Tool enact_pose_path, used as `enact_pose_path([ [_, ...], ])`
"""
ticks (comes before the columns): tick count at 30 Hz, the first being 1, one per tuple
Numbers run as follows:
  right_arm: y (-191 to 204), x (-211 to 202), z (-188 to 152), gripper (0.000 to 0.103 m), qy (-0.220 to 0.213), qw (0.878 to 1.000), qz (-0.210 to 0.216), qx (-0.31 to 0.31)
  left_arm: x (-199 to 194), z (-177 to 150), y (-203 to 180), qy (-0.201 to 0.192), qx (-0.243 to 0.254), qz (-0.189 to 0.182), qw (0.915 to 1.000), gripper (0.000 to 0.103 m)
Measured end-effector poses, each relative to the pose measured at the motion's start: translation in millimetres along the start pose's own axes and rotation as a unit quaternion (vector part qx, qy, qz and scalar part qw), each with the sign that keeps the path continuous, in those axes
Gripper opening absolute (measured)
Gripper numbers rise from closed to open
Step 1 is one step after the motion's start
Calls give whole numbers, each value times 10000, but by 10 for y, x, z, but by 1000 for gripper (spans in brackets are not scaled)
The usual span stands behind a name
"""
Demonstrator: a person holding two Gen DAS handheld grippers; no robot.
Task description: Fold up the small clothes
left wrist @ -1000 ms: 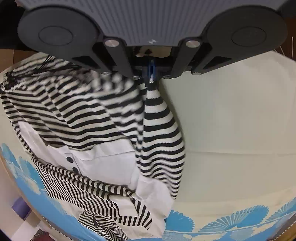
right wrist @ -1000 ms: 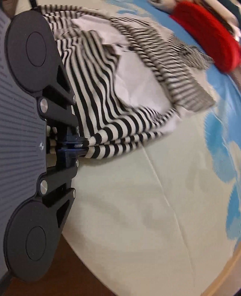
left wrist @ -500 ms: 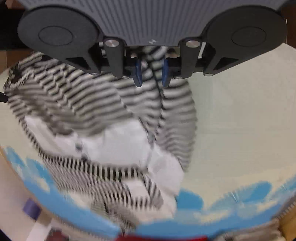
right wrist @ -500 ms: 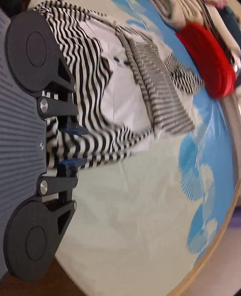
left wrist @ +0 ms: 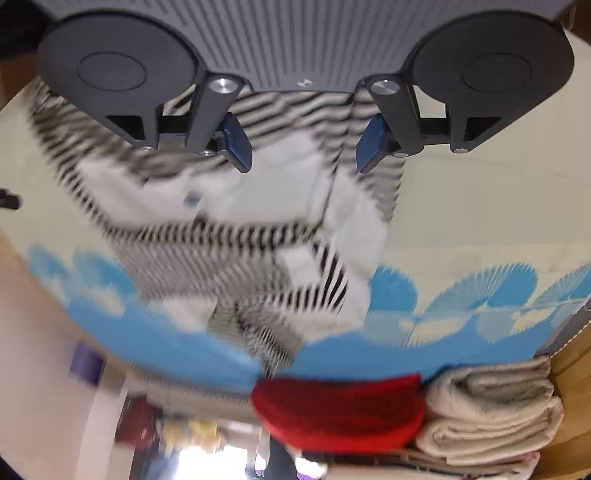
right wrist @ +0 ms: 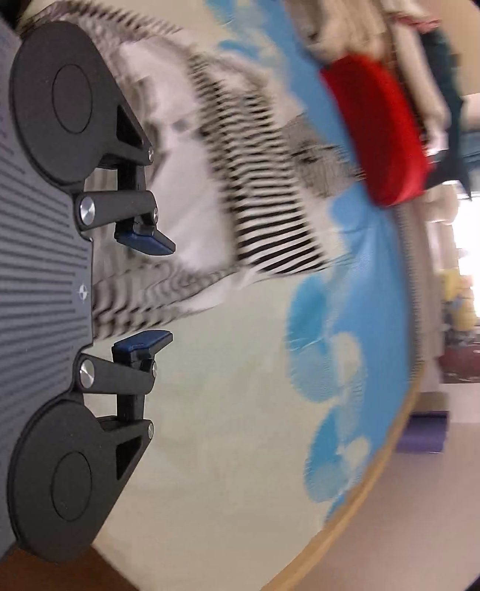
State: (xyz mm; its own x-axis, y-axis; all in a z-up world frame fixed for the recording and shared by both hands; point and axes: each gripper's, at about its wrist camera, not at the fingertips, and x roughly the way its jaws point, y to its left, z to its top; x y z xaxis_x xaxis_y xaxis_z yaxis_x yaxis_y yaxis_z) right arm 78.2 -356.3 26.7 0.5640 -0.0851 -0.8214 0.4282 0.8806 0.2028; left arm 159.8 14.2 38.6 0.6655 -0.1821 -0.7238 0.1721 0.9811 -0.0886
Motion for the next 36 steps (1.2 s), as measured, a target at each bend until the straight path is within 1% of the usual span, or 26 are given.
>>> enact_pose_path([
  [3, 197, -29, 248, 47, -431, 9988, -14, -243, -115, 373, -195, -573, 191, 98, 9981, 74],
  [5, 333, -10, 504, 47, -653, 9976, 159, -186, -207, 716, -286, -965, 194, 89, 9951, 80],
  [6, 401, -10, 686, 47, -766, 9965, 305, -125, -230, 878, -319, -1066, 157, 88, 9941, 81],
  [7, 481, 21, 860, 47, -850, 9955, 400, -85, -231, 1089, -357, -1148, 73, 71, 9933, 82],
  [9, 619, 143, 1210, 53, -988, 9935, 570, 17, -168, 1464, -413, -1195, -75, -29, 9928, 82],
  [11, 694, 306, 1474, 53, -987, 9917, 788, 249, 13, 1818, -432, -1064, -234, 21, 9940, 83],
  [13, 677, 500, 1576, 53, -1003, 9886, 1052, 388, 342, 2134, -429, -875, -293, 187, 9956, 82],
  [14, 685, 592, 1603, 53, -860, 9912, 951, 334, 499, 2239, -415, -825, -252, 284, 9959, 81],
  [15, 695, 708, 1618, 53, -677, 9946, 753, 234, 702, 2365, -402, -794, -160, 465, 9956, 81],
  [17, 669, 903, 1645, 53, -633, 9966, 505, 157, 1078, 2521, -377, -732, 6, 691, 9949, 77],
  [18, 623, 1021, 1674, 53, -570, 9977, 308, 192, 1284, 2595, -361, -668, 68, 756, 9949, 74],
  [19, 577, 1119, 1693, 53, -536, 9982, 179, 221, 1523, 2666, -348, -557, 83, 796, 9952, 65],
  [20, 550, 1211, 1700, 53, -542, 9983, 63, 218, 1737, 2734, -330, -432, 71, 783, 9960, 50],
  [21, 510, 1307, 1725, 53, -553, 9983, -115, 165, 1953, 2799, -309, -297, 32, 725, 9969, 37],
  [22, 481, 1371, 1714, 52, -554, 9981, -252, 93, 2193, 2903, -308, -187, -39, 667, 9976, 13],
  [23, 467, 1421, 1666, 52, -546, 9978, -363, 18, 2374, 2975, -281, -146, -62, 648, 9978, 9],
  [25, 454, 1492, 1564, 52, -484, 9978, -451, -91, 2821, 3201, -327, -115, 72, 689, 9975, 9],
  [27, 410, 1586, 1489, 46, -353, 9980, -518, -112, 3232, 3396, -352, -78, 256, 779, 9966, 9],
  [28, 381, 1636, 1487, 44, -301, 9982, -525, -21, 3453, 3466, -366, -125, 398, 836, 9956, 9],
  [29, 364, 1667, 1482, 37, -297, 9983, -503, 74, 3643, 3512, -358, -138, 447, 889, 9949, 9],
  [30, 341, 1698, 1485, 27, -273, 9981, -523, 171, 3847, 3544, -326, -48, 397, 898, 9952, 9],
  [31, 336, 1721, 1493, 23, -236, 9980, -545, 198, 4047, 3582, -291, 75, 274, 801, 9964, 9],
  [32, 332, 1746, 1500, 18, -225, 9981, -538, 202, 4193, 3609, -268, 91, 186, 739, 9971, 9],
  [34, 346, 1779, 1521, 17, -243, 9978, -595, 151, 4435, 3693, -267, 66, 111, 798, 9967, 9],
  [36, 344, 1869, 1514, 17, -178, 9968, -779, 86, 4646, 3782, -279, 40, 87, 813, 9966, 11],
])
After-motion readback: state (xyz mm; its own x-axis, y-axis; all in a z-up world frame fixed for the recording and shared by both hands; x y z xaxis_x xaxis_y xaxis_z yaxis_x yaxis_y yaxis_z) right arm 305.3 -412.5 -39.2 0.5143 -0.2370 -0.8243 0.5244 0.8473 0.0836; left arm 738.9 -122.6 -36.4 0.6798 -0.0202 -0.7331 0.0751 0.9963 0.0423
